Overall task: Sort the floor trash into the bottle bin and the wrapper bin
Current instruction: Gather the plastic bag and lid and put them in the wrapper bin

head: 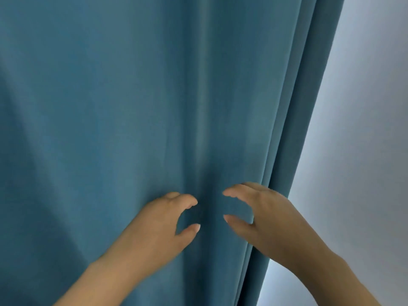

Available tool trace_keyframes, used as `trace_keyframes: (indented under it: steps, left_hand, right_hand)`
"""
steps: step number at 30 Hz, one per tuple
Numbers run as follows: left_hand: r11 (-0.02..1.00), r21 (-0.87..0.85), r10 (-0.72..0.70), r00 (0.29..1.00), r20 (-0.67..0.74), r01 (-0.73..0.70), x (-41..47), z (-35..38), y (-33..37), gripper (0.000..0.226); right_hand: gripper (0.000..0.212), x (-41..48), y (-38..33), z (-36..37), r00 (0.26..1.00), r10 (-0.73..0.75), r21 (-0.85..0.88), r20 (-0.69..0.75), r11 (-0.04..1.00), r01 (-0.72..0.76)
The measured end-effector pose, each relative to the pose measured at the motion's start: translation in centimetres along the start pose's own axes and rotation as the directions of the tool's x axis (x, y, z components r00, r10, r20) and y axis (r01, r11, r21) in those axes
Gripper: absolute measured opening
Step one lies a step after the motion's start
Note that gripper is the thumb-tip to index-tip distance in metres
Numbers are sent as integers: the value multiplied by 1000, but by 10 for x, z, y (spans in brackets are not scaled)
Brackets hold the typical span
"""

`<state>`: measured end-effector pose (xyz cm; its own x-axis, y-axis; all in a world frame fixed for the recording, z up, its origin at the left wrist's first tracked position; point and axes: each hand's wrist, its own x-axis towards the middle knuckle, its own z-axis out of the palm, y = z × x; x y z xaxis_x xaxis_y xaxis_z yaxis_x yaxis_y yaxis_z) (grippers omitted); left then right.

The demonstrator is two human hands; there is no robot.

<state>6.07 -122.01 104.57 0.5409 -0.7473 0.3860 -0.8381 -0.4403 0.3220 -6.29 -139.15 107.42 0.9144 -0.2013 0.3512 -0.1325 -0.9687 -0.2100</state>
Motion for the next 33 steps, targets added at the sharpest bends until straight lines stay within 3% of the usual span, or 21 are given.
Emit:
trace_keyframes:
  steps: [7, 13, 21, 24, 33]
  left_hand:
    - [992, 124, 6, 985, -173, 16, -5, -73, -15, 51]
    - [958, 215, -112, 941, -320, 188, -22, -108, -20, 38]
    - [826, 259, -327, 800, -502, 501, -51, -121, -9, 49]
    - [755, 255, -403, 734, -546, 604, -72, -124, 2, 38]
    - [568, 249, -513, 574, -638, 784, -137, -145, 28, 39]
  right_hand:
    - [39, 42, -36, -23, 981, -149, 34, -126, 987, 154]
    - [36, 74, -49, -32, 925, -350, 84, -149, 928, 364]
    - [34, 112, -75, -25, 788, -578, 200, -212, 764, 613]
    - [31, 119, -90, -16, 707, -671, 242, -225, 664, 707]
    - [34, 112, -157, -8, 534, -807, 357, -254, 435, 827]
